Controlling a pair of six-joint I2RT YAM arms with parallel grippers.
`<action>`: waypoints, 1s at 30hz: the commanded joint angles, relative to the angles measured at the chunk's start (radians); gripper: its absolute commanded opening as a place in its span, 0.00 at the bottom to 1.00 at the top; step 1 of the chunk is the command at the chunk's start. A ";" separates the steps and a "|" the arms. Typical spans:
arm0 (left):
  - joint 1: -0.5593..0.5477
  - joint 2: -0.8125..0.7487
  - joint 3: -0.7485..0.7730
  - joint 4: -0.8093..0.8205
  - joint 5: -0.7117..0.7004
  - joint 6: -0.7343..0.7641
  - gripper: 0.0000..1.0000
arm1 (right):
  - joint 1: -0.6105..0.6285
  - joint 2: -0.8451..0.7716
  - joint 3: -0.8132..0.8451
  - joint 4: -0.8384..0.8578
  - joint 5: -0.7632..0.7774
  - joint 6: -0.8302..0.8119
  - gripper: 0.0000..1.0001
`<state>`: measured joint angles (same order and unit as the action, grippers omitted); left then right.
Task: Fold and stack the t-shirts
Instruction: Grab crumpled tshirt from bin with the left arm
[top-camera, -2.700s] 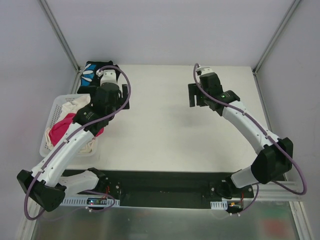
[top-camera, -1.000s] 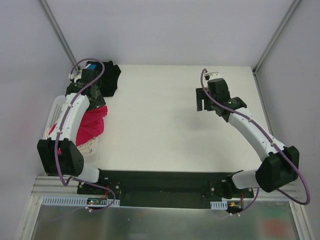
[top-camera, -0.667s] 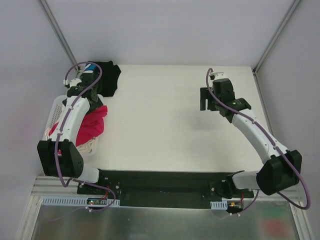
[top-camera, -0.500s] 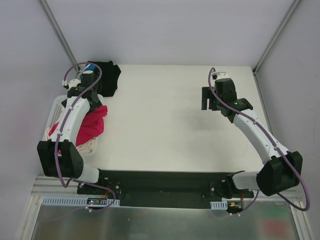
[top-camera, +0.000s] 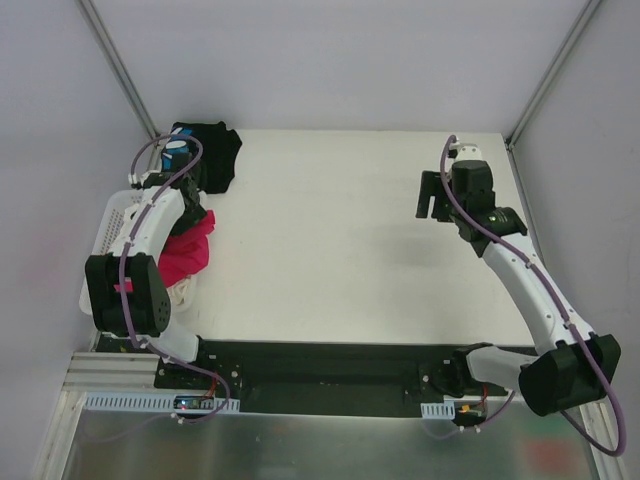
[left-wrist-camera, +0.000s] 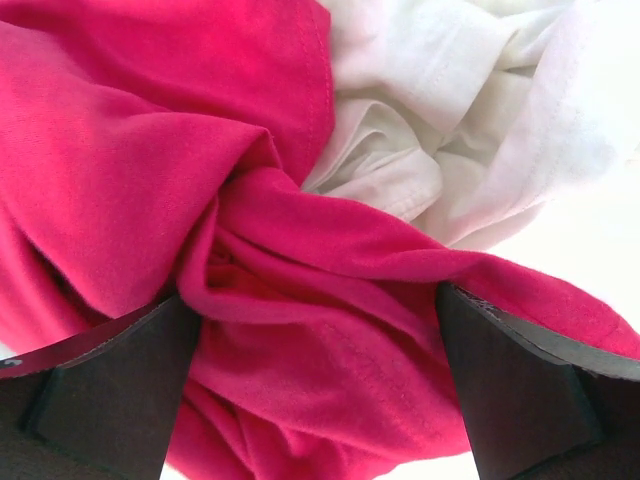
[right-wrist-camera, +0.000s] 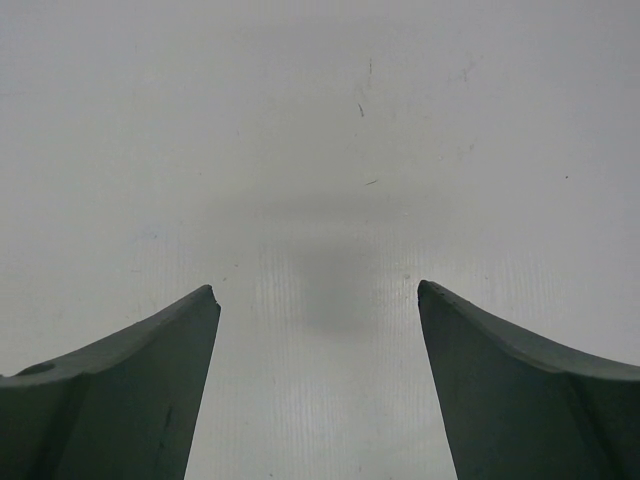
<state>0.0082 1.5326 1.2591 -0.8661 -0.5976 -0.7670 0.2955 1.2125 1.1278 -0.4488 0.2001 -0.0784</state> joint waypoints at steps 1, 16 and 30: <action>0.004 0.061 0.020 0.010 0.065 -0.066 0.93 | -0.010 -0.053 -0.013 0.033 -0.022 0.020 0.83; 0.001 -0.040 -0.041 0.114 0.140 -0.002 0.05 | -0.016 0.022 -0.028 0.068 -0.065 0.052 0.83; -0.120 -0.221 0.121 0.154 0.142 0.133 0.00 | -0.016 0.145 -0.019 0.067 -0.146 0.063 0.81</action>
<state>-0.0349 1.3899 1.2659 -0.7589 -0.4465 -0.7166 0.2848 1.3697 1.0977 -0.3950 0.0883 -0.0261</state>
